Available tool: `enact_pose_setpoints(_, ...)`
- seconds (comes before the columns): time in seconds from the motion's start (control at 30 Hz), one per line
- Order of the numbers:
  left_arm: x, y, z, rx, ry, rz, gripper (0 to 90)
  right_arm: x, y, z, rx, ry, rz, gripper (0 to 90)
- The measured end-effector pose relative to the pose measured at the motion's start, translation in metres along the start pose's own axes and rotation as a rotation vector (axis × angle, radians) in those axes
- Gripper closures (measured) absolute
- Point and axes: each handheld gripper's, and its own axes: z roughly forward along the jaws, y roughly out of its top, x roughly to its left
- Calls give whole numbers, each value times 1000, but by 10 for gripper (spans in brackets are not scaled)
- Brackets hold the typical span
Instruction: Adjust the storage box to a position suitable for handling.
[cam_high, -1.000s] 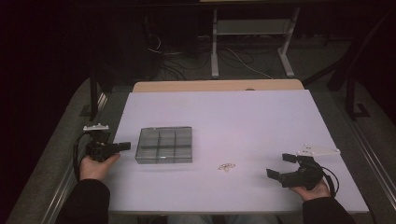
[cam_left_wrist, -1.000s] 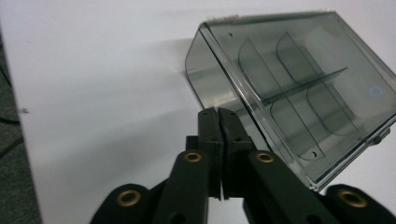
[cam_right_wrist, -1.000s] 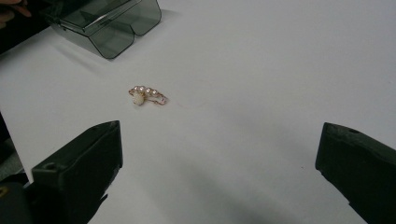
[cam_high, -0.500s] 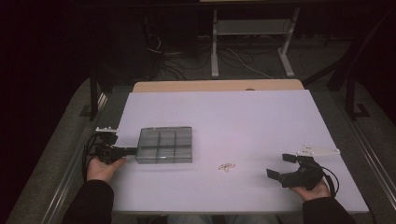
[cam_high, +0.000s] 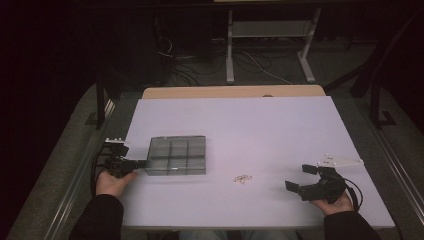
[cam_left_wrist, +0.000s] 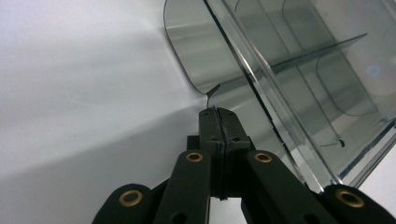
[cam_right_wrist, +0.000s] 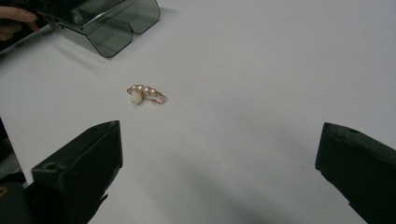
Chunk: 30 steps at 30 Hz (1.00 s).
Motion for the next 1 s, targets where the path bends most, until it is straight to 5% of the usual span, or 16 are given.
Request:
enact_pose_setpoints(0.6, -11, 17, 14, 14, -23, 28, 892, 0, 0, 0, 2, 2, 1, 8)
enact_pose_setpoints(1.0, -30, 23, 31, 26, -84, 34, 892, 0, 0, 1, 4, 1, -3, 8)
